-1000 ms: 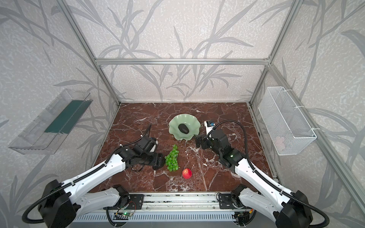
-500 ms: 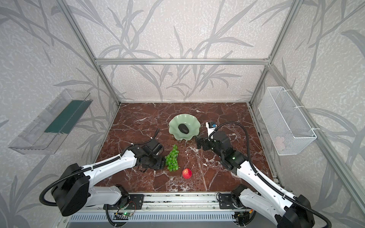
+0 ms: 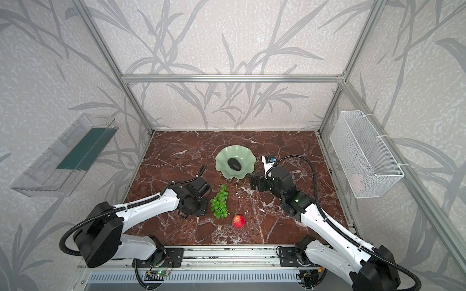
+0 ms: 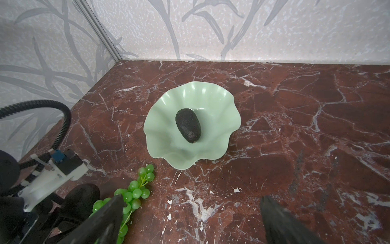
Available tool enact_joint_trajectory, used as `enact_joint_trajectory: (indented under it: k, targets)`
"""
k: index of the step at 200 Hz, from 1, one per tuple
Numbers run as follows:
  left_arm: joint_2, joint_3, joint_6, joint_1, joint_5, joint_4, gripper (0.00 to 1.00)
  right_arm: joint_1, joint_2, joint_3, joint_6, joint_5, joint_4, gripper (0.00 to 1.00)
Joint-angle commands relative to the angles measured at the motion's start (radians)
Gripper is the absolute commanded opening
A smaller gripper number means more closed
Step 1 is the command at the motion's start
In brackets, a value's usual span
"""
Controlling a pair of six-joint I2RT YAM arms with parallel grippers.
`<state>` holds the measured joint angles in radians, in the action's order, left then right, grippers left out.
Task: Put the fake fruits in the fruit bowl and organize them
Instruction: 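Carry the avocado with the left gripper into the bowl beside the first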
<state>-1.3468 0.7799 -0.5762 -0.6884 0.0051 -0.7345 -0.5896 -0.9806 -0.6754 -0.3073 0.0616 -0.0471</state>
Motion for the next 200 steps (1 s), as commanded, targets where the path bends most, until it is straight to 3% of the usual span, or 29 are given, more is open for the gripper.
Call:
enact_joint_trajectory:
  k: [1, 28, 50, 120, 151, 200]
  targets:
    - [0.093, 0.085, 0.025, 0.002, -0.077, -0.108, 0.51, 0.007, -0.013, 0.004, -0.019, -0.015, 0.045, 1.0]
    - [0.174, 0.162, 0.079, 0.002, -0.087, -0.094, 0.51, 0.007, -0.023, 0.0, -0.027, -0.02, 0.055, 1.0]
    - [0.141, 0.25, 0.133, 0.011, -0.058, -0.045, 0.51, 0.009, -0.011, -0.002, -0.029, -0.012, 0.048, 1.0]
    - [-0.364, 0.797, 0.277, 0.017, 0.062, 0.006, 0.51, 0.011, 0.156, 0.055, -0.098, 0.053, -0.111, 1.0]
    - [-0.584, 1.021, 0.27, 0.017, 0.113, -0.033, 0.5, 0.012, 0.284, 0.109, -0.138, 0.073, -0.19, 1.0]
    - [-0.846, 1.305, 0.263, 0.018, 0.068, -0.11, 0.5, 0.012, 0.381, 0.132, -0.147, 0.083, -0.278, 1.0]
